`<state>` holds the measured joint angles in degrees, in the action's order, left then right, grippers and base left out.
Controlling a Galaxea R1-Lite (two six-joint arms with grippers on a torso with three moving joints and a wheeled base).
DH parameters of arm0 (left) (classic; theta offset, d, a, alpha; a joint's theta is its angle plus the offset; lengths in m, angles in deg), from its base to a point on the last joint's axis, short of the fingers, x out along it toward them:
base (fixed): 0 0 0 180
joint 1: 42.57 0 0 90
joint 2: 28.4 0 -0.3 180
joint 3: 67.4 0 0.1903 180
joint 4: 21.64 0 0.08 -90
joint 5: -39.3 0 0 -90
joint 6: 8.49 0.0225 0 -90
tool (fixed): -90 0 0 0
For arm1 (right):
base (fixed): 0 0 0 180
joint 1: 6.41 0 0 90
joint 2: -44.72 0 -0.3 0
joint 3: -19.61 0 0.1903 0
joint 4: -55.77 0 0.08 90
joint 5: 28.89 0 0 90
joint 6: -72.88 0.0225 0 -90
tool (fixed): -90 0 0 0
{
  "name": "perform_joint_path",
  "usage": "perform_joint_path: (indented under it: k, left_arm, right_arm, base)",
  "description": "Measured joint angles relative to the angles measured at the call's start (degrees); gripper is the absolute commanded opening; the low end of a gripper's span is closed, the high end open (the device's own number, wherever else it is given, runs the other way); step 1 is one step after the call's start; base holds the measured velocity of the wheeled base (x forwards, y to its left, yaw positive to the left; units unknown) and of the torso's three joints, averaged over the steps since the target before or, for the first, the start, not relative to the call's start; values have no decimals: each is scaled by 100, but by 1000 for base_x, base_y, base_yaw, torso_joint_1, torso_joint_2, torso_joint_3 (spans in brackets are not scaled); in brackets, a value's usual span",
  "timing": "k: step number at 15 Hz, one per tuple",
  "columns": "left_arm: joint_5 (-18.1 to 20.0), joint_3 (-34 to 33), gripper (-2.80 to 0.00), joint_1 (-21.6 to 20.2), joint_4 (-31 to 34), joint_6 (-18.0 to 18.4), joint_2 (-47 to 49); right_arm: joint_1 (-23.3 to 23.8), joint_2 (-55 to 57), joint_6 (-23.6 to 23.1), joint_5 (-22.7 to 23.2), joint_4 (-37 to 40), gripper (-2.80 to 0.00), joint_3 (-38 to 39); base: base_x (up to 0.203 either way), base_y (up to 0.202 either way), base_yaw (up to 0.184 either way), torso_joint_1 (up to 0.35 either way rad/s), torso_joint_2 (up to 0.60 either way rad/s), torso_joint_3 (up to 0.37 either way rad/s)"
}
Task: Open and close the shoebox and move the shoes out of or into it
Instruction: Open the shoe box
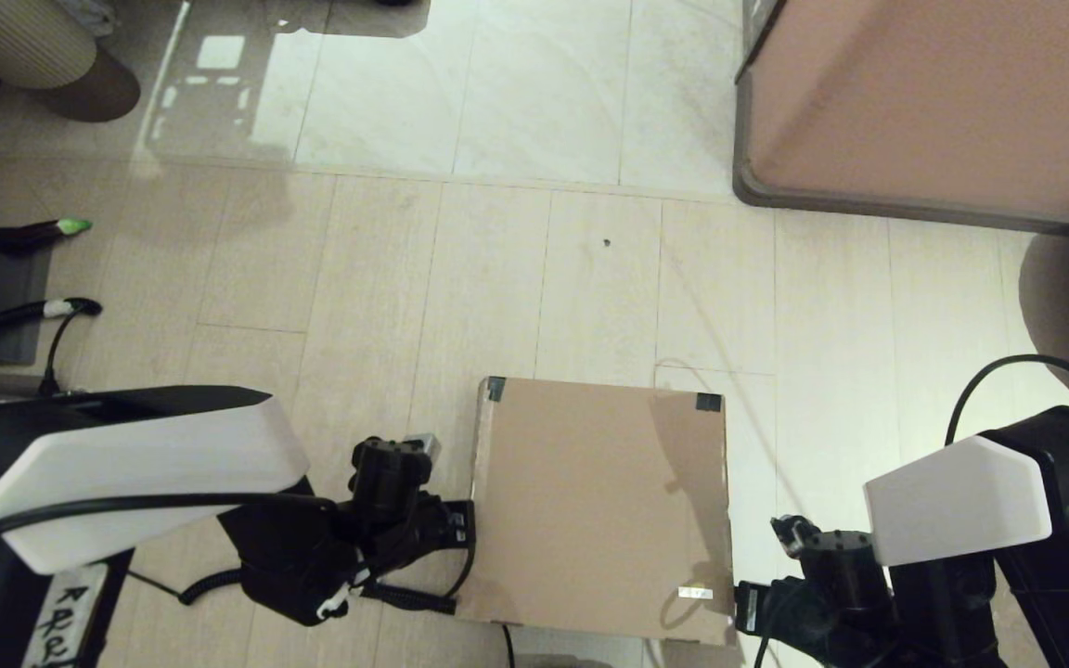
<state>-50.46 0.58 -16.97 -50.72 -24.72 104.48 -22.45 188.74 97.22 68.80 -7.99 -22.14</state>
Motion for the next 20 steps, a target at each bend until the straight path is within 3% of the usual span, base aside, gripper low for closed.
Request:
perform_joint_path:
  k: [5,8,13,15,20]
  left_arm:
    - [-3,-84,-280,114,10,-35,-63]
    - [-10,-297,-280,190,24,-312,-371]
    - [-8,-792,-280,220,63,-386,-1125]
    - [-16,-930,-280,220,63,-393,-1411]
    - [-180,-1140,-280,-164,15,-528,-2198]
  right_arm:
    - [35,-319,254,657,5,-280,289]
    - [35,-616,359,1033,6,-280,670]
    - [40,-1203,1190,1605,-10,-280,1150]
    - [40,-1367,1234,1719,-9,-280,1267]
    - [40,-1670,1391,2011,2,-280,1302]
  base:
    - [0,0,0,0,0,0]
    - [0,0,0,0,0,0]
    - [0,0,0,0,0,0]
    - [0,0,0,0,0,0]
    - [0,0,0,0,0,0]
